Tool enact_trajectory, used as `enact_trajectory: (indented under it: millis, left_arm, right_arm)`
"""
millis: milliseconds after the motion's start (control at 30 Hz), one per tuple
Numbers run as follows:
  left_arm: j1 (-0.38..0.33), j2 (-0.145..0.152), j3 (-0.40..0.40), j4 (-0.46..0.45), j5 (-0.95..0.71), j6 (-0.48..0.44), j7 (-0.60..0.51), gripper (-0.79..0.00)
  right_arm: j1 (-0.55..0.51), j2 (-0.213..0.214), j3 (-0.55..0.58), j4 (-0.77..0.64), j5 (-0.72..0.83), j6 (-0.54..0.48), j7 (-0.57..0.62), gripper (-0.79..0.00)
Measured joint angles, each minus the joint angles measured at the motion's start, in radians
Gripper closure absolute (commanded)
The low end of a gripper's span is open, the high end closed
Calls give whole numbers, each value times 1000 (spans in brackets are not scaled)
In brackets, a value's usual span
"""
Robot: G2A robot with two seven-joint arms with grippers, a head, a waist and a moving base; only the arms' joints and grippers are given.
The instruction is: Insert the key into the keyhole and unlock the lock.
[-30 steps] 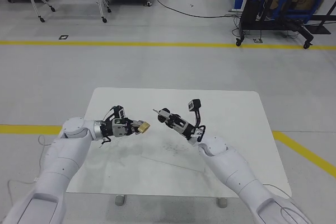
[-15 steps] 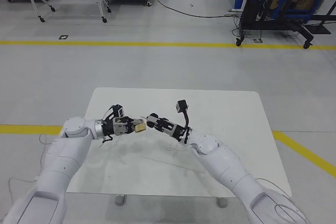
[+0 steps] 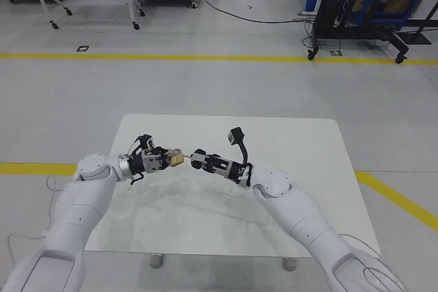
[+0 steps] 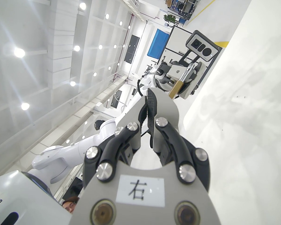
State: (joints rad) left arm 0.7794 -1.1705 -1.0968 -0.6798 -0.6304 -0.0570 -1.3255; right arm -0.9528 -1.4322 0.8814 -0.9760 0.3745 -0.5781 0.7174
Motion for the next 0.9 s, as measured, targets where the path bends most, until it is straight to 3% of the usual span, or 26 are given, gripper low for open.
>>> enact_trajectory:
  millis: [200, 300, 400, 500, 633, 900]
  left_arm:
    - [6, 0, 0, -12, 5, -4, 15, 0]
    - [32, 3, -17, -48, 6, -1, 113, 0]
    - [63, 8, -32, -94, 16, -3, 206, 0]
    - [94, 11, -37, -144, 20, 37, 255, 0]
    - [110, 12, -43, -177, 10, 82, 271, 0]
    - [110, 12, -43, -177, 11, 80, 271, 0]
  right_arm:
    - [0, 0, 0, 0, 0, 0, 0, 0]
    - [-10, -1, 0, -6, 6, 9, -14, 0]
    - [-49, -7, 3, -41, 60, 24, -62, 0]
    - [-92, -5, 13, -94, 1, 20, -180, 0]
    - [-173, 1, 19, -220, -30, 59, -248, 0]
    - [-165, 1, 19, -202, -28, 57, -245, 0]
